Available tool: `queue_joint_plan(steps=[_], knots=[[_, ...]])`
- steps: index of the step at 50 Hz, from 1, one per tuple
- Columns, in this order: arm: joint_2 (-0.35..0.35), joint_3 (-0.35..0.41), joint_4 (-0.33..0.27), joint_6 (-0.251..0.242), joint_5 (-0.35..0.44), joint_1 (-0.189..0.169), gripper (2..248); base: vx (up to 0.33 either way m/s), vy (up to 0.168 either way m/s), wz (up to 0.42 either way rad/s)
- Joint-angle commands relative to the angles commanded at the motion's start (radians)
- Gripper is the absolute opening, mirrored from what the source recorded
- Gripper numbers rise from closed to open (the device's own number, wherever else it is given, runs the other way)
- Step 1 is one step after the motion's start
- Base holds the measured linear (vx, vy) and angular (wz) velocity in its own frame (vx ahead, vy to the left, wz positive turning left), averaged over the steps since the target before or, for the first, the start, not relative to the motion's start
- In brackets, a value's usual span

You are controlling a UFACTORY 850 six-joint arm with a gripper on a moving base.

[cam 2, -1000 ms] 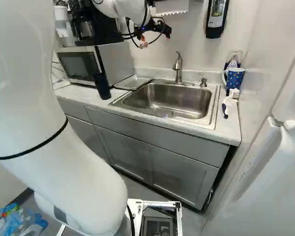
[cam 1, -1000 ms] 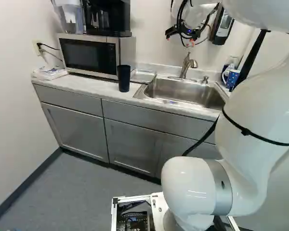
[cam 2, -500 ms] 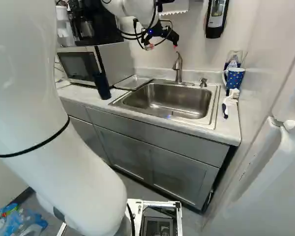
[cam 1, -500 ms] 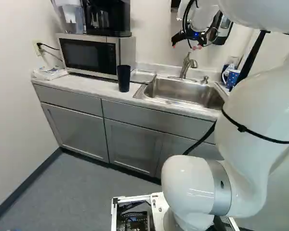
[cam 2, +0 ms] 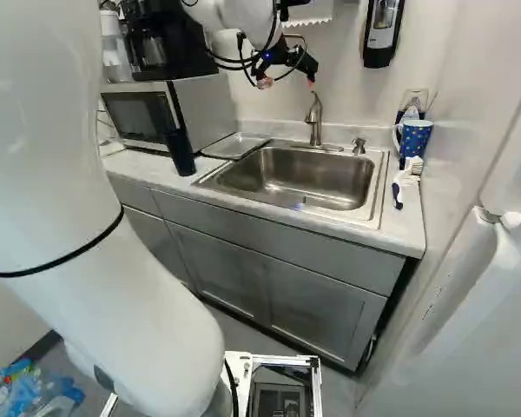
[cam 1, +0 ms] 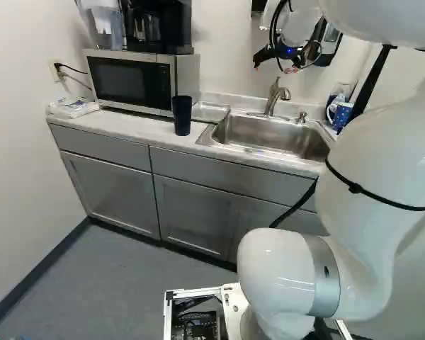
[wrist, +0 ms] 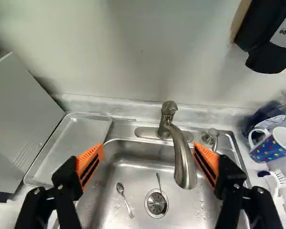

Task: Rinse the cup and place it in the tray

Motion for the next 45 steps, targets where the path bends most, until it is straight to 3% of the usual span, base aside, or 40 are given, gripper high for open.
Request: queue_joint_plan(steps=[45], knots=[[-0.038,-0.024,0.000,0.000,0.000,0.005,247,0.000,0.000,0.000]])
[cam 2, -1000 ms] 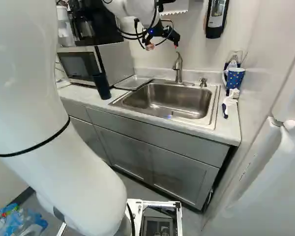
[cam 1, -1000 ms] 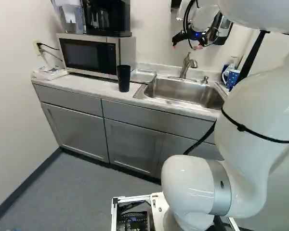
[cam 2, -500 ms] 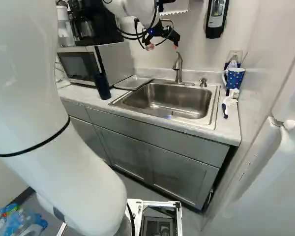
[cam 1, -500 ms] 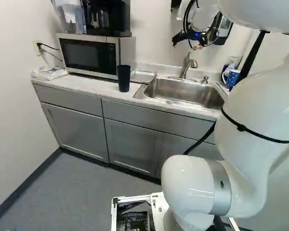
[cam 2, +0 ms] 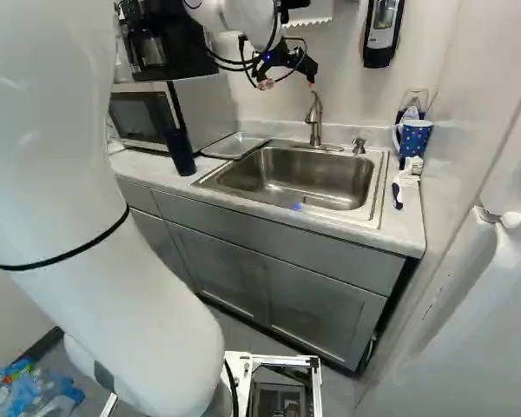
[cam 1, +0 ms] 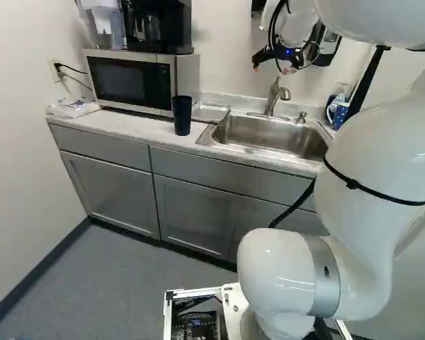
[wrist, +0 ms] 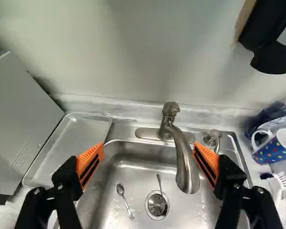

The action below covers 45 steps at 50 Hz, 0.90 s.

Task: Rinse the cup and place it in the tray

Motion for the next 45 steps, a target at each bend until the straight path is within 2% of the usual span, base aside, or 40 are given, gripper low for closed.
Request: queue_joint_plan(steps=[13,45], knots=[[-0.038,-0.012,0.000,0.000,0.000,0.004,247,0.000,0.000,0.000],[-0.116,-0.094,0.000,0.000,0.000,0.015,247,0.000,0.000,0.000]])
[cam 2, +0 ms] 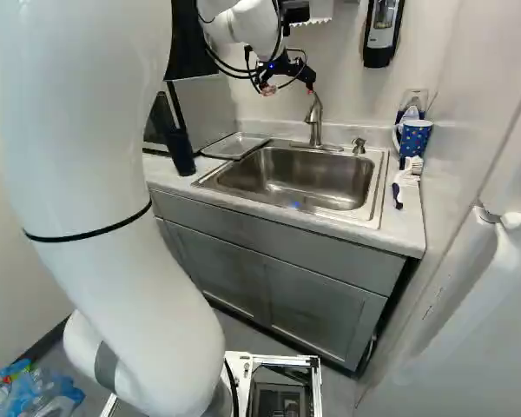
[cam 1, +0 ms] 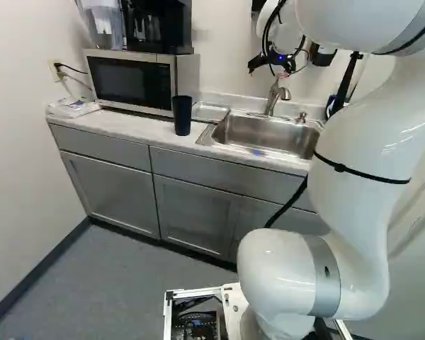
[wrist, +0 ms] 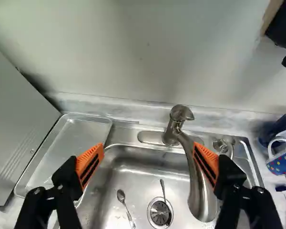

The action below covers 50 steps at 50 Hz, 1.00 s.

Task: Rinse the cup and place it in the tray

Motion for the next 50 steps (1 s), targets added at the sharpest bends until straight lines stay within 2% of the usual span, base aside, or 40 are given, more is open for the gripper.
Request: queue_joint_plan(steps=[27,50], knots=[[-0.039,-0.003,0.000,0.000,0.000,0.000,247,0.000,0.000,0.000],[-0.128,-0.104,0.000,0.000,0.000,0.003,247,0.000,0.000,0.000]])
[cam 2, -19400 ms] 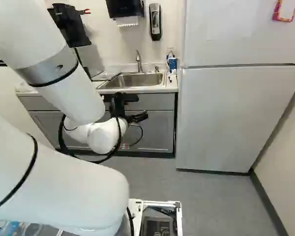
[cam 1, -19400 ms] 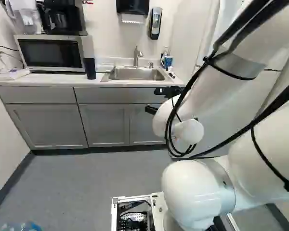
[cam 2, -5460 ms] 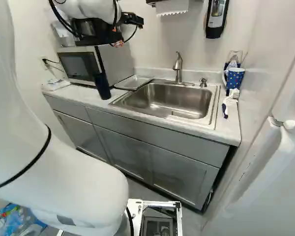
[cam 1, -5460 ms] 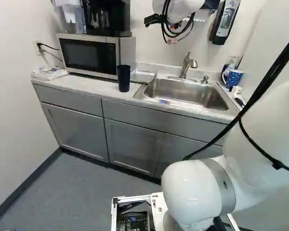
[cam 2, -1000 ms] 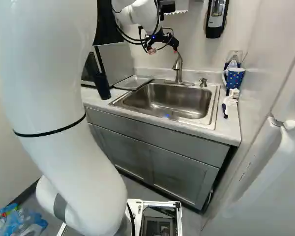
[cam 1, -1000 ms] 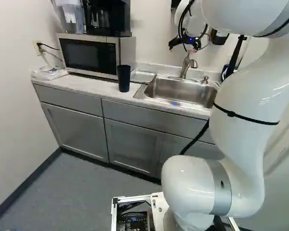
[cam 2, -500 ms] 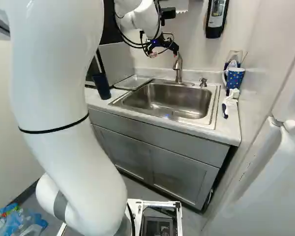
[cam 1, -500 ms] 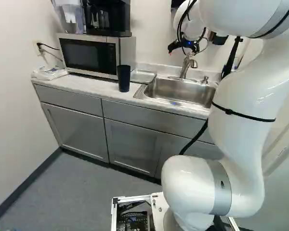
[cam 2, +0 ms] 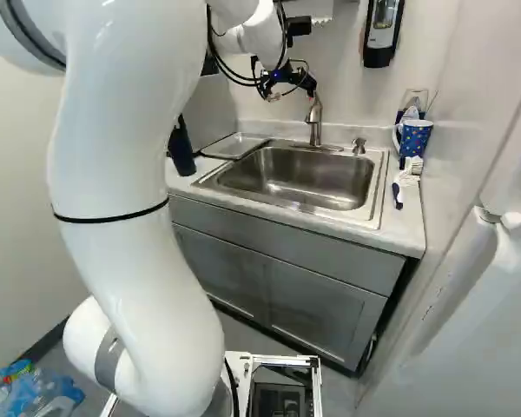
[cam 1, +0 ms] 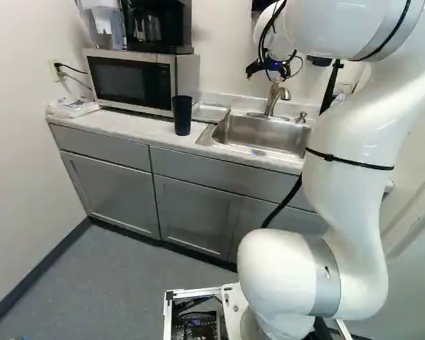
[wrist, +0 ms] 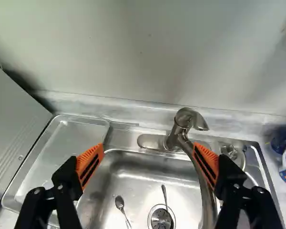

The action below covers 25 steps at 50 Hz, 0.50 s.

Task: Rinse the cup and place it in the tray

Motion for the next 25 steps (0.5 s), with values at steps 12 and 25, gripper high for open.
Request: queue_joint_plan(steps=[12,25], knots=[[-0.033,-0.038,0.000,0.000,0.000,-0.007,247,0.000,0.000,0.000],[-0.072,-0.084,0.000,0.000,0.000,-0.015,247,0.000,0.000,0.000]])
